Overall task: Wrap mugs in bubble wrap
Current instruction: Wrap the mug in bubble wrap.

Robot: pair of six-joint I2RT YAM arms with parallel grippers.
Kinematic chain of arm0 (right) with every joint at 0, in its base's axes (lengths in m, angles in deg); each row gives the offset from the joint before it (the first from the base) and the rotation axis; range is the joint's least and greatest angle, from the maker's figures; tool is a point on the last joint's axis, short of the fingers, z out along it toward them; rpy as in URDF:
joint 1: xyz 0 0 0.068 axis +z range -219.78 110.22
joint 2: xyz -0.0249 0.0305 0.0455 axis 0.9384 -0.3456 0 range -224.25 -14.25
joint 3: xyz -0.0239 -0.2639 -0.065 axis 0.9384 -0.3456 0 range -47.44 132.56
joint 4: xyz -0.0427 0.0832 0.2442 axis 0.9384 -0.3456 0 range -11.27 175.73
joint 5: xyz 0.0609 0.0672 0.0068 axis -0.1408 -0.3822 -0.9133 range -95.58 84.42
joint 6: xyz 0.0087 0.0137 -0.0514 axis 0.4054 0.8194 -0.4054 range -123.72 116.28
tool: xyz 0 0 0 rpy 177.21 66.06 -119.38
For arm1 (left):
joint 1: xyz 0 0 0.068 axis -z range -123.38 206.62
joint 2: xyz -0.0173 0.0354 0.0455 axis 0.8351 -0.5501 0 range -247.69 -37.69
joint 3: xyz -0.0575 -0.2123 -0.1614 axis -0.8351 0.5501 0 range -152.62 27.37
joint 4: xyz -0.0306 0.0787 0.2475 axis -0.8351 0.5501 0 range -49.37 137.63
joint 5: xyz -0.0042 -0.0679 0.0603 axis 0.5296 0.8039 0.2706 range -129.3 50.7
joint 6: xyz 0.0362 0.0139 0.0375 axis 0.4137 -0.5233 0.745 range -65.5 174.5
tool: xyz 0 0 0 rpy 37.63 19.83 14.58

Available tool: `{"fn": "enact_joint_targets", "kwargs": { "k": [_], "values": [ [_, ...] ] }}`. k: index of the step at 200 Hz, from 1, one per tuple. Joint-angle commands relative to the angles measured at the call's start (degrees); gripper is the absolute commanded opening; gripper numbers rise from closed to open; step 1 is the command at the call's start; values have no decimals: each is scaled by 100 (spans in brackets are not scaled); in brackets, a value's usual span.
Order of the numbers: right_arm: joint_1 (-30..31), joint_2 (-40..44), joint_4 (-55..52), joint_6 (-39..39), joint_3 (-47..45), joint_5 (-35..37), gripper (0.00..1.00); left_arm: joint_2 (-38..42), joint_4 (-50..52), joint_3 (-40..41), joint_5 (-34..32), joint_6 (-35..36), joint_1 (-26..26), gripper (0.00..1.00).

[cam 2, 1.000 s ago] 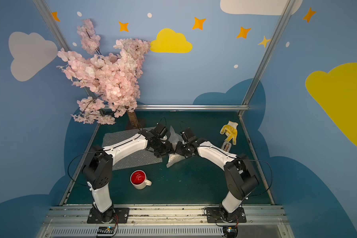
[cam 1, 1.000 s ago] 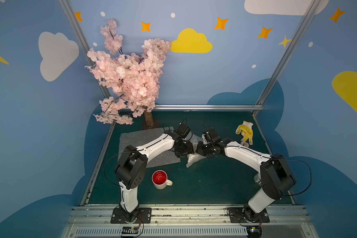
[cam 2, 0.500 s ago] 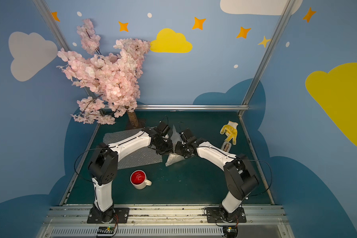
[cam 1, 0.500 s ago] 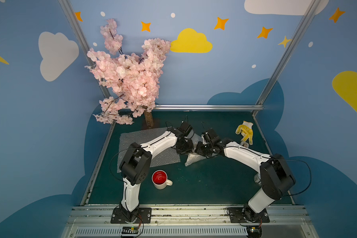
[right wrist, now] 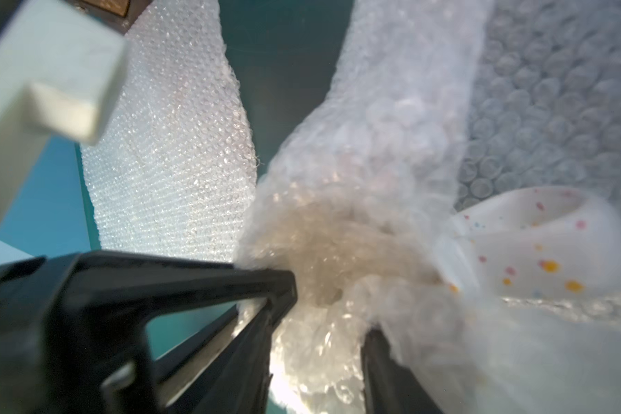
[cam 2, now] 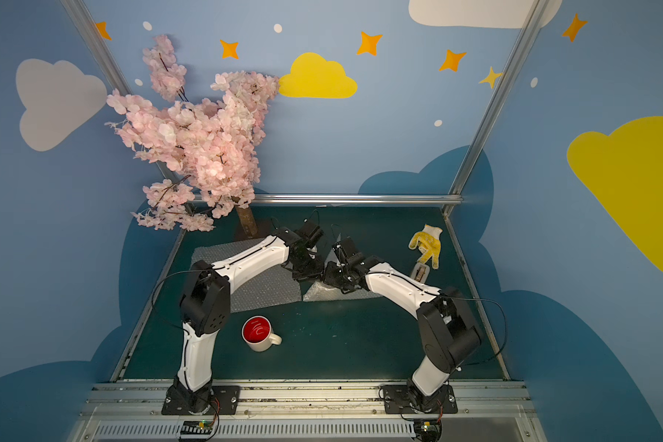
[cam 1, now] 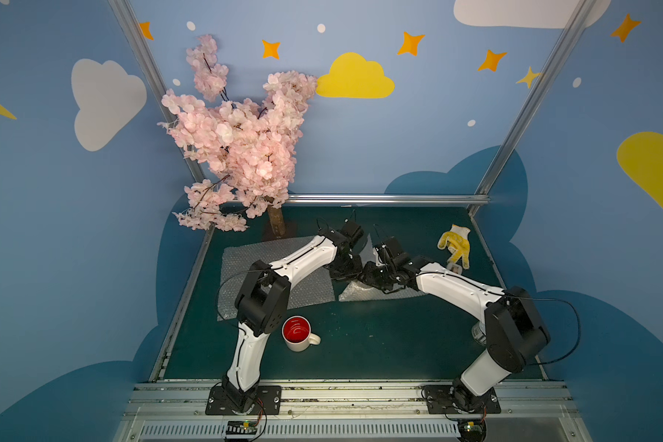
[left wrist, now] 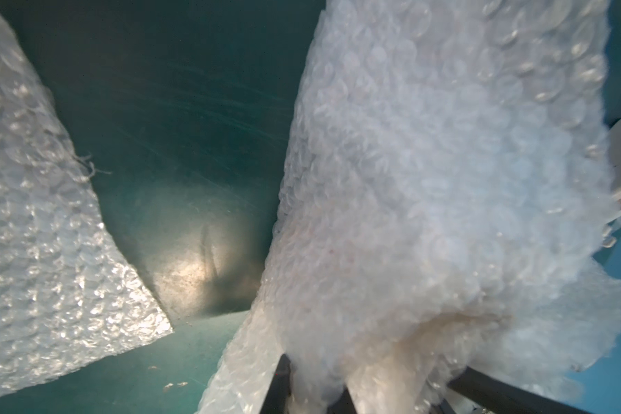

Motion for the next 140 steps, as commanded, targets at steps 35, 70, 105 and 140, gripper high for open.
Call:
{"fn": "enact_joint_targets", "kwargs": {
  "k": [35,70,105,140],
  "values": [
    [-69,676,-46,-384,-162,-51,62,-529,1290,-884,-459,661,-23,3],
    [-166,1332,-19,-687,-513,-216,77,-777,1916,-1558,-590,1007,-54,3],
    [-338,2139,-422,-257,-1024,397,81,-970,2476,-2051,-787,1297,-105,3],
    [-612,3045,-516,-237,-1894,769,82,-861,2517,-1982,-768,1401,-221,3]
  ]
}}
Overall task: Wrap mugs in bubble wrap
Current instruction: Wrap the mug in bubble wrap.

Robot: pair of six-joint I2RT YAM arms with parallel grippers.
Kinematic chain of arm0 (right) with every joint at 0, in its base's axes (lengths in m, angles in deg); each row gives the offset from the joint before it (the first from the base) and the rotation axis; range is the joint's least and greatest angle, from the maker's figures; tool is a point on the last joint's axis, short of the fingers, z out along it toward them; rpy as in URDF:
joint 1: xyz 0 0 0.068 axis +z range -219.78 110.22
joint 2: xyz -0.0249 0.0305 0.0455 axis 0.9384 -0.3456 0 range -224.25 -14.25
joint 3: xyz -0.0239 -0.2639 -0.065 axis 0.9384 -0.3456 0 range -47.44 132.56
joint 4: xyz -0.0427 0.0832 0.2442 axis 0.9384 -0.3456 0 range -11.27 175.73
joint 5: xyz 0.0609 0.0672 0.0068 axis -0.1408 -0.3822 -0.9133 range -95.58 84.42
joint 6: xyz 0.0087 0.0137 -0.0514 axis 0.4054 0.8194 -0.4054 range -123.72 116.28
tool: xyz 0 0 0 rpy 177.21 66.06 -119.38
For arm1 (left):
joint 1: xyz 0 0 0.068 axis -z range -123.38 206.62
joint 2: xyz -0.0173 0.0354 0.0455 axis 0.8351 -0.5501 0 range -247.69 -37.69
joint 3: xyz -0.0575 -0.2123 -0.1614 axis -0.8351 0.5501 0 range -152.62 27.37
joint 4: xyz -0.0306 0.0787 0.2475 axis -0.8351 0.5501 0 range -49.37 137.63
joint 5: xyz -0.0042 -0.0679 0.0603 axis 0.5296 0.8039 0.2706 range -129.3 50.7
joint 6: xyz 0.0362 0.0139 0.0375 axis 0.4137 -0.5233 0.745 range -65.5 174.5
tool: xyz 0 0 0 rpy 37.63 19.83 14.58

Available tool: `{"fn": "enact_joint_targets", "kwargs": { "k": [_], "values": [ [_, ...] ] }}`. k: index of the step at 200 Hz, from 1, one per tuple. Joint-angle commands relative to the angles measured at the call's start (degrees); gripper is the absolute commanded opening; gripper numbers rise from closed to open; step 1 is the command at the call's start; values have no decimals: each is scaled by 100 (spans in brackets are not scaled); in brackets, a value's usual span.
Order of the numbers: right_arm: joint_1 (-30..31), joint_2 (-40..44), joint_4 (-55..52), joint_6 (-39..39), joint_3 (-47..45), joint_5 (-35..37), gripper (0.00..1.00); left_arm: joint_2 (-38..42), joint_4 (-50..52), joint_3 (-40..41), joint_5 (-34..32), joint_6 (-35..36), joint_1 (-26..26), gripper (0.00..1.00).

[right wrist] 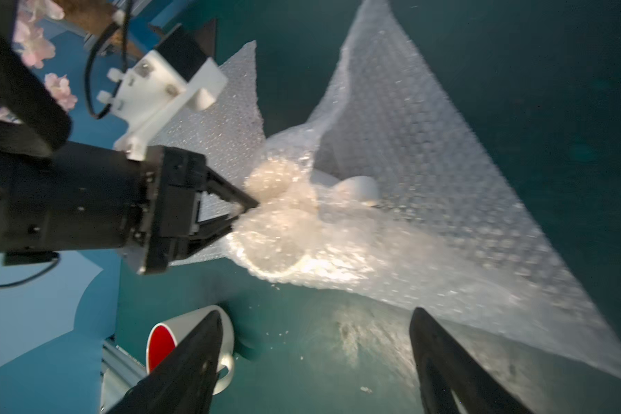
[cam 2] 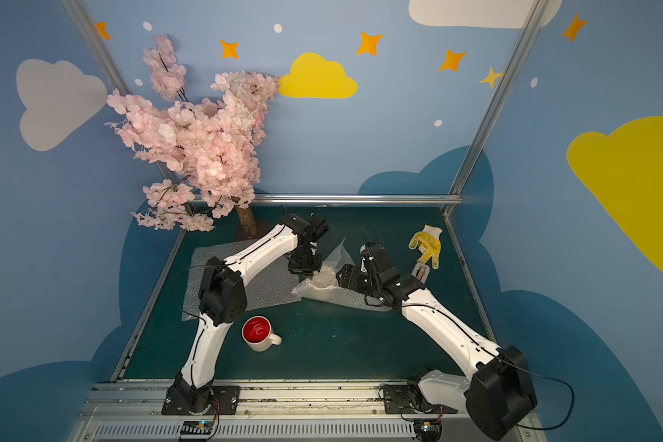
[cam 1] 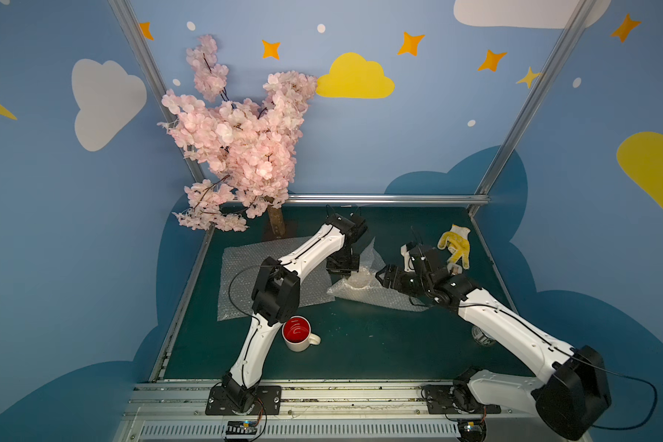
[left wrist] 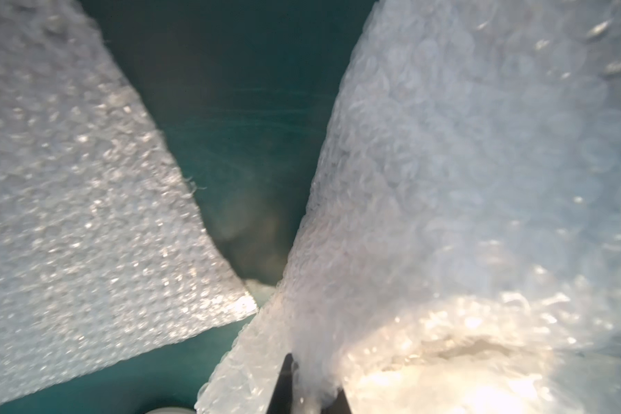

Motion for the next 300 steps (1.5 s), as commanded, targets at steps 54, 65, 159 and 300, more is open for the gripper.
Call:
{"fn": "enact_joint_targets", "kwargs": {
  "k": [54,65,159,300],
  "values": [
    [-598,921,-256,250,-1568,191,82,174,165,220,99,346,-182,3],
    [-672,881,-183,346,-1737,161,82,217,99,312,86,343,-183,3],
    [-1211,430,1656,104,-2591,-188,82,290,-1,507,156,431,-192,3],
    [-1637,-70,1825,-239,-2310,-1071,13,176,89,345,261,475,-174,3]
  ]
}}
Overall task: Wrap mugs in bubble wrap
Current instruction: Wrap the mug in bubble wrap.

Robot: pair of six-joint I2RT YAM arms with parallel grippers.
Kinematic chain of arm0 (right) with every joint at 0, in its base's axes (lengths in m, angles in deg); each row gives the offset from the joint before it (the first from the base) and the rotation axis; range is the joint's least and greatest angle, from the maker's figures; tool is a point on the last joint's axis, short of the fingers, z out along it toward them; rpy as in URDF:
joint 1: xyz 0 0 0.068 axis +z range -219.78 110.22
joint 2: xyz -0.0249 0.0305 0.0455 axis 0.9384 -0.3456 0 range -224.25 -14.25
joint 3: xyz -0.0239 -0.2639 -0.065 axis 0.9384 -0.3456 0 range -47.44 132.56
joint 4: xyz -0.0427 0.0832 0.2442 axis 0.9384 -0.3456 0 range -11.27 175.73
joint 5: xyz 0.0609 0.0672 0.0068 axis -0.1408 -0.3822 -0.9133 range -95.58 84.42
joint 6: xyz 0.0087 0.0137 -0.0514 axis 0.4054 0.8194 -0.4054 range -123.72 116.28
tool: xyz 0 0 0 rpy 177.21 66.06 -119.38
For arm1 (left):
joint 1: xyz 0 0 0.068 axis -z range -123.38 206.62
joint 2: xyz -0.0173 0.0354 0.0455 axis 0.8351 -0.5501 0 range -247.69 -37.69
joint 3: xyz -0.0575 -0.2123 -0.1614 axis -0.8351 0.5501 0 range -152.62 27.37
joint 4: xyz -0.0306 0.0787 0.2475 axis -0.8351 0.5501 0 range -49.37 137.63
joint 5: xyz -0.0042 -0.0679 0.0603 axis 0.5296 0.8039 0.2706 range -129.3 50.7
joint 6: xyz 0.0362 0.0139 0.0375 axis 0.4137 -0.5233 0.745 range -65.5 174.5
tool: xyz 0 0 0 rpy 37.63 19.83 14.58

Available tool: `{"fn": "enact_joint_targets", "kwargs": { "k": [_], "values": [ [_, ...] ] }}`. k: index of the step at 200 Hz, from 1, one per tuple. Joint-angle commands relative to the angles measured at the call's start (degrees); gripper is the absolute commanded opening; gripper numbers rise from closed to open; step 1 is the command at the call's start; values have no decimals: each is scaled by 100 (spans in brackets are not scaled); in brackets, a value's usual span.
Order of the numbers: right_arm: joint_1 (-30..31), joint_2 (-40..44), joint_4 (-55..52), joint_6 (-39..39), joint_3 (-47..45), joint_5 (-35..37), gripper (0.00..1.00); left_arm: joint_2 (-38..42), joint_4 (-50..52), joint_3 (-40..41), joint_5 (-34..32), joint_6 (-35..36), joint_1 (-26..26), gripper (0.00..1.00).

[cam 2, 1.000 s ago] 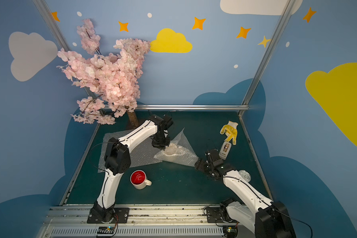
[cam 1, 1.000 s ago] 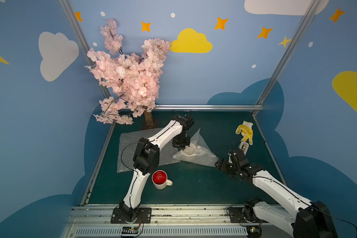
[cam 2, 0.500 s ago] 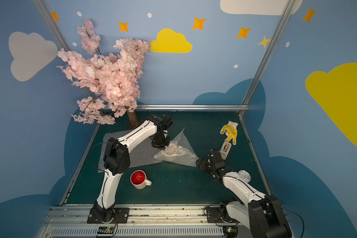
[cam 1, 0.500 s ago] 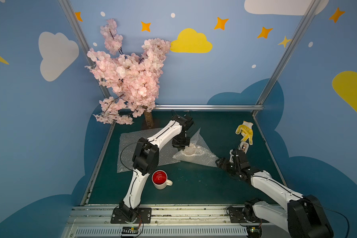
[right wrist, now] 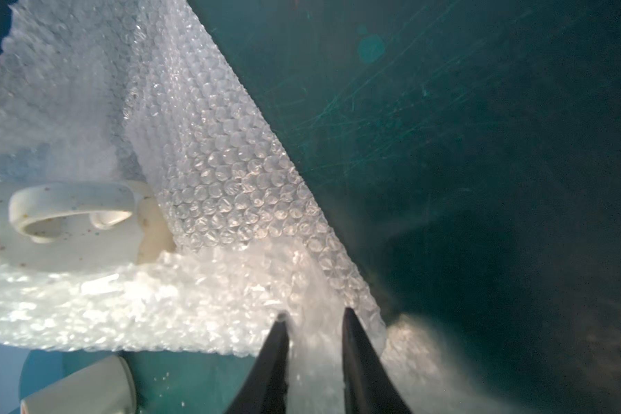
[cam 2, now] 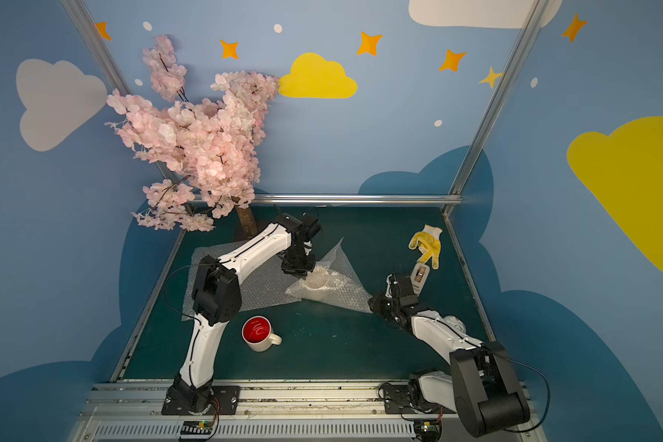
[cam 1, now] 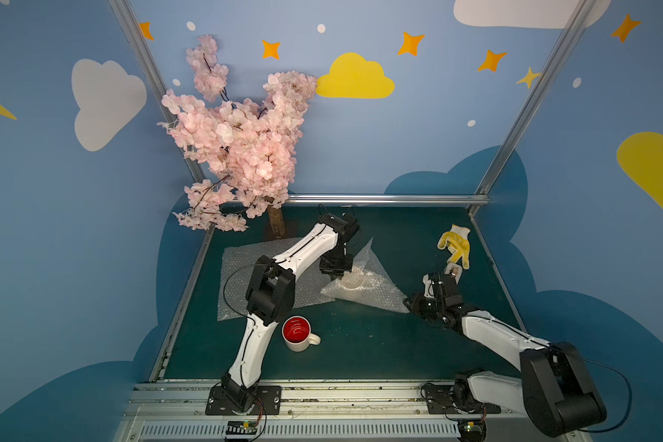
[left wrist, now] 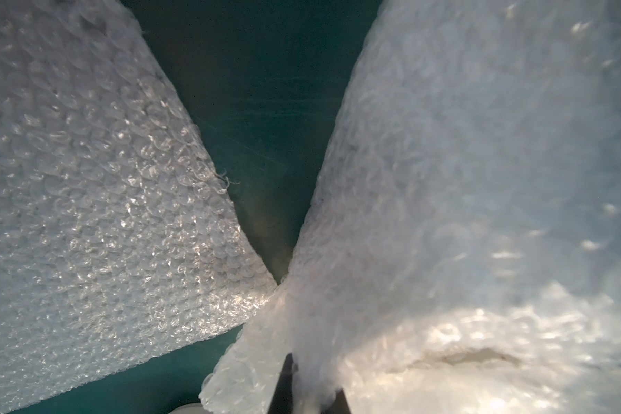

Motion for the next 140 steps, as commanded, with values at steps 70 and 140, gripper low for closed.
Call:
{"fn": "enact_joint_targets", "kwargs": {
  "k": [70,140],
  "values": [
    [1,506,-956,-405,1021,-1505,0,-291,556,-566,104,165,152,3],
    [261,-469,-171,190,2108,-2926,0,-836,789,-1409,253,213,443,3]
  ]
}}
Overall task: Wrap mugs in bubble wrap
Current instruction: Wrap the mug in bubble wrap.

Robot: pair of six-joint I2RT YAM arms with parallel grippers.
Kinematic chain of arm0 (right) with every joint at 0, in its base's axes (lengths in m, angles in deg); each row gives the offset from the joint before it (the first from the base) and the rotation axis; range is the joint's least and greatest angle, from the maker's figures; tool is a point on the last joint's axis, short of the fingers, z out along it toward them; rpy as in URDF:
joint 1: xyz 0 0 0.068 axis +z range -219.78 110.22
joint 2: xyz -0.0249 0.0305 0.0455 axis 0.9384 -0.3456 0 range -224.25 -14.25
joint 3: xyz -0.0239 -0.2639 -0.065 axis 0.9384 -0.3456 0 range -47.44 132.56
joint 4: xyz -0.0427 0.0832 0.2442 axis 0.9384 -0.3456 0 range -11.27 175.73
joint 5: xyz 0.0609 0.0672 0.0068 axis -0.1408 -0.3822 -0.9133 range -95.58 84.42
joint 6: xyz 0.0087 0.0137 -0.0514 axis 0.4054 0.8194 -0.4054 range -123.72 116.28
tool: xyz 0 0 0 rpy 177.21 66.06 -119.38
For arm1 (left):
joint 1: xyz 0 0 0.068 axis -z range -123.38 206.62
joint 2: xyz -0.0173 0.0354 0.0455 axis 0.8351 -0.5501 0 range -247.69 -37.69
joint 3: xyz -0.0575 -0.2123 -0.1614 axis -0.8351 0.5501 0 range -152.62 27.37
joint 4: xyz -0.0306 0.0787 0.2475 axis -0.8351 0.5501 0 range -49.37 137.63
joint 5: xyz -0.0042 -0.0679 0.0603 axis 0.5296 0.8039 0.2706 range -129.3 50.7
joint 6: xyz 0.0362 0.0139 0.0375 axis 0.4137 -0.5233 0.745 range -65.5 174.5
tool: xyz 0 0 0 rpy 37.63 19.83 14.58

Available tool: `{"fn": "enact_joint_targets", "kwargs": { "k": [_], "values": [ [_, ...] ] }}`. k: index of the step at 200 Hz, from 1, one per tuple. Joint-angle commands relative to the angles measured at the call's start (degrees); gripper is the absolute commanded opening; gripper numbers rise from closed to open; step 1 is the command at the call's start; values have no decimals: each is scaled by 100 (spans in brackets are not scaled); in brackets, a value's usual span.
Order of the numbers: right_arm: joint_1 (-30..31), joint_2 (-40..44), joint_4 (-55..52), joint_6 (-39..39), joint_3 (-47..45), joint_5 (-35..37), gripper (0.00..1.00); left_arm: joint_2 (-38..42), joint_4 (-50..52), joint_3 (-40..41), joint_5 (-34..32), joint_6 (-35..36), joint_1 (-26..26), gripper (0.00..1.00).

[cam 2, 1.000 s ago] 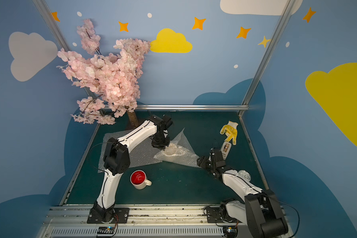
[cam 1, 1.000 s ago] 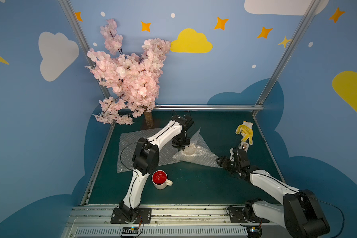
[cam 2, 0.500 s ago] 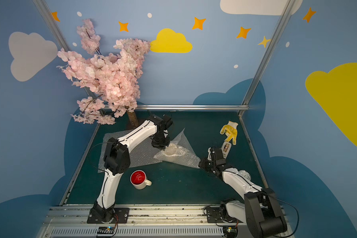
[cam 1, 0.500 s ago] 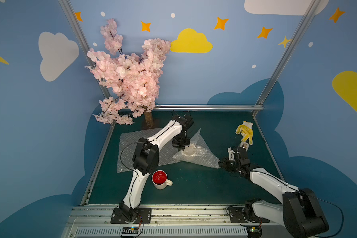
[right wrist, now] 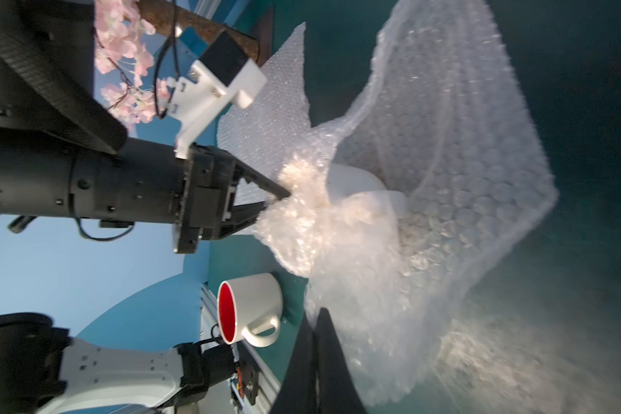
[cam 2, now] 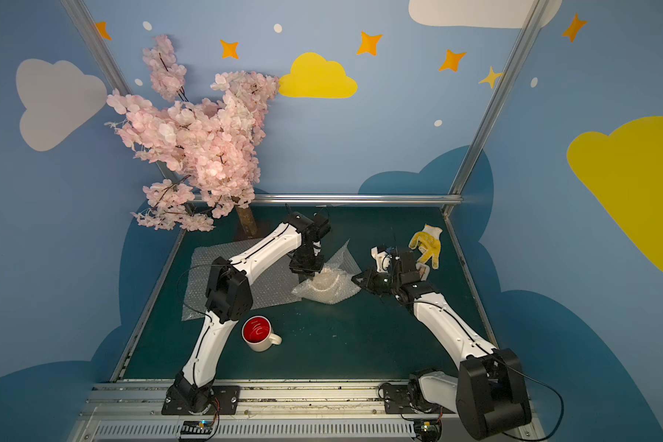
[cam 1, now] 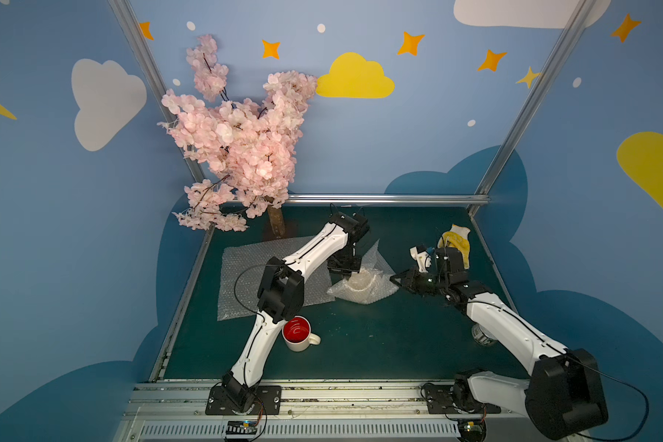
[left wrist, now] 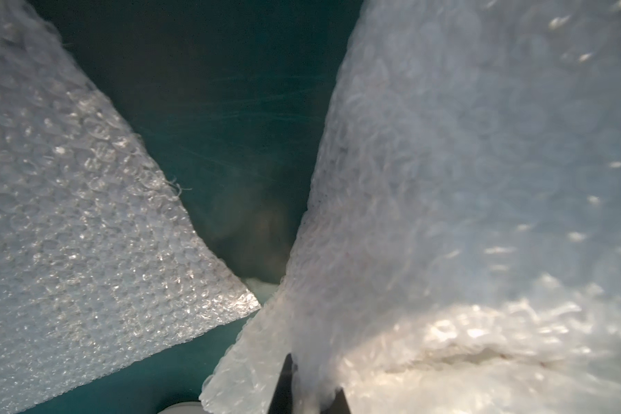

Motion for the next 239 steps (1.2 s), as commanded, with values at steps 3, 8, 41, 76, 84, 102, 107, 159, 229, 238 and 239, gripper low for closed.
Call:
{"fn": "enact_joint_targets", "kwargs": {
  "k": [3,8,41,76,84,102,107,159,229,238,239],
  "values": [
    [151,-438,515,299,343,-724,0,-184,178,-296,226,128,135,3],
    [210,-539,632,372,384,-767,0,-208,181,-332,217,145,148,3],
    [537,-1241,1504,967,616,-949,0,-358,173,-559,388,255,212,3],
    [866,-1818,1614,1049,840,-632,0,-347,85,-567,442,314,212,3],
    [913,-1880,1534,1012,850,-462,0,-342,56,-568,488,347,205,3],
    [973,-2028,1388,980,842,-231,0,-348,-9,-572,646,371,182,3],
    [986,-2071,1316,940,857,-175,0,-350,-27,-575,703,376,164,3],
    [1252,-2571,-733,235,1702,1190,0,-275,-20,-587,428,607,124,3],
    [1538,-3127,-1847,238,2352,2229,0,225,-7,-669,168,687,-63,46],
    [1560,-3157,-1794,315,2337,2279,0,324,51,-671,140,679,-118,53],
    [1559,-3159,-1783,325,2336,2283,0,333,59,-672,134,679,-124,55]
  ]
}}
